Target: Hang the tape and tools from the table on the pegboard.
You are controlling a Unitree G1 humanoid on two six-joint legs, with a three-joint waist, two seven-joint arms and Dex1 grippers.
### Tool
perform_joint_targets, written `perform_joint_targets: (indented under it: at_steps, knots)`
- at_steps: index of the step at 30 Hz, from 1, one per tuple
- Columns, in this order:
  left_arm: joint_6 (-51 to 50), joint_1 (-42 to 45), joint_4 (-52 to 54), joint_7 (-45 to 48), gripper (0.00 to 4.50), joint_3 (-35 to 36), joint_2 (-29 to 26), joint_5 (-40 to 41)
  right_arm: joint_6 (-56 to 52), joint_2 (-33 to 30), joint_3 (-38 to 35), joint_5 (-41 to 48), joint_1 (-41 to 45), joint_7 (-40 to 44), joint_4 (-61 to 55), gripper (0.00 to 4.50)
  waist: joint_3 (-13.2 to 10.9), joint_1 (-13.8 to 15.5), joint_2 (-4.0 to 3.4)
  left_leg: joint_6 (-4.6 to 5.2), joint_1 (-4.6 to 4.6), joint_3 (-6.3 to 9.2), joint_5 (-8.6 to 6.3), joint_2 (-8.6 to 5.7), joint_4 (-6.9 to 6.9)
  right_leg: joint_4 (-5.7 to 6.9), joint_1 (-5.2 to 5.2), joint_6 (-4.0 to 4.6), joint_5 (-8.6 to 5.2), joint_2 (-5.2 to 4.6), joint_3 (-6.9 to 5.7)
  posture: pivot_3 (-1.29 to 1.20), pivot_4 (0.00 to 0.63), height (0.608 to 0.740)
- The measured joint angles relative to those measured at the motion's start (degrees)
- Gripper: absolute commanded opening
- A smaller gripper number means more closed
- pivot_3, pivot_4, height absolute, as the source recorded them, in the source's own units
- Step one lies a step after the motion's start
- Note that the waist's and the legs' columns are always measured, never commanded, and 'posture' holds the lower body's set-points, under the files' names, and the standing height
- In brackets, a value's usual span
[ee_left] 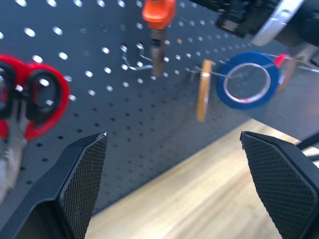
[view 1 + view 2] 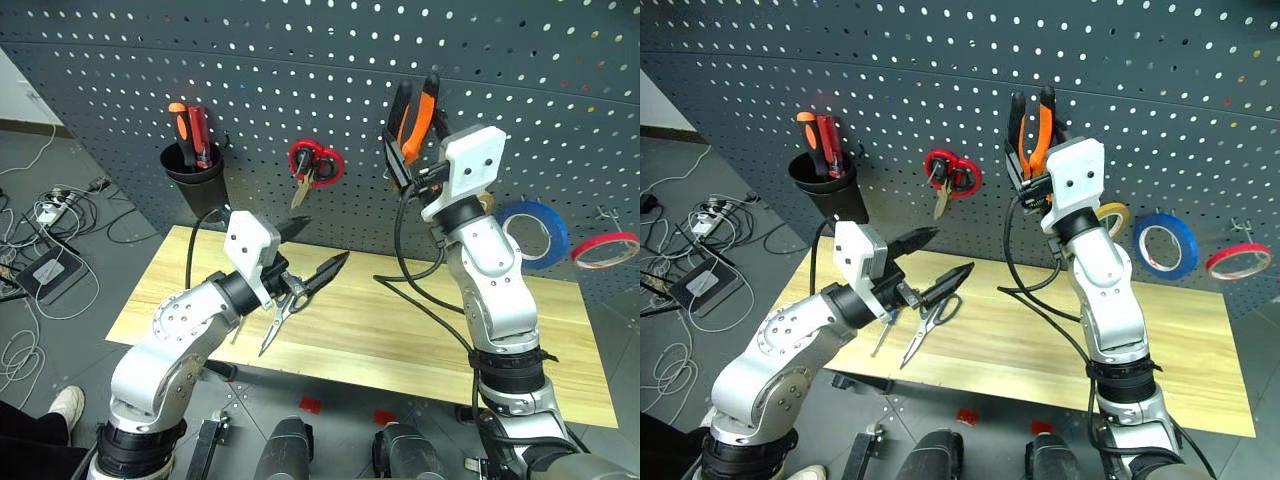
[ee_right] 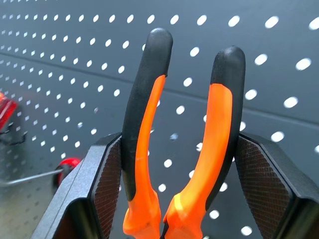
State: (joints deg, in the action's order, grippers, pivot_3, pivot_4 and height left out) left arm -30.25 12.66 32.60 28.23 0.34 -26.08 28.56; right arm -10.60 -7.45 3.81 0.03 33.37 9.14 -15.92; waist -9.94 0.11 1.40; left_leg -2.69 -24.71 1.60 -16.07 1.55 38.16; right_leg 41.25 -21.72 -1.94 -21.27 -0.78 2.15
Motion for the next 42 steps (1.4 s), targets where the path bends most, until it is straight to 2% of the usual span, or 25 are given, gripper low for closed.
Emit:
perform_joint_targets:
  at_steps: [7,10,33,37,42]
  knots:
    - [3.5,4.3,-3.6,-1.7,4.50,0.1,2.7,-2.4,4.0,0.9,0.0,-2.0,2.3,-1.8,3.2,3.09,0.0,-0.1,0.00,0.01,0.01,-0.01,0.00,-0.02,0.14,0.41,-0.04,0.00,0.00,0.01,0.00,0.14,0.159,0.740]
    - [4.7,5.3,-4.1,-2.7,4.50,0.2,3.8,-3.2,5.1,1.0,-0.1,-3.0,2.7,-2.0,4.7,3.09,0.0,-0.1,0.00,0.08,0.00,0.04,-0.04,0.00,0.67,0.79,-0.05,0.00,0.00,0.01,0.01,0.13,0.164,0.740]
    - [4.2,6.2,-5.8,-2.8,4.50,0.1,4.9,-3.8,9.4,1.1,-0.1,-8.1,4.5,-6.3,16.8,3.09,-0.2,0.2,-0.04,0.17,0.00,0.09,-0.10,0.01,0.64,0.78,0.00,0.00,0.00,0.05,0.11,0.14,0.229,0.740]
    - [4.2,6.1,-5.8,-2.8,4.50,0.1,4.9,-3.8,8.0,1.2,-0.2,-8.5,4.5,-6.9,16.9,4.38,-0.3,0.4,-0.06,0.21,0.00,0.07,-0.12,0.01,0.64,0.77,0.01,0.00,0.00,0.06,0.11,0.14,0.233,0.740]
    - [4.1,6.1,-5.8,-2.8,4.50,0.1,4.9,-3.8,7.1,1.1,-0.3,-8.3,4.5,-6.7,16.2,4.45,-0.3,0.4,-0.09,0.22,0.00,0.08,-0.13,0.02,0.62,0.74,0.03,0.00,0.00,0.06,0.14,0.13,0.235,0.740]
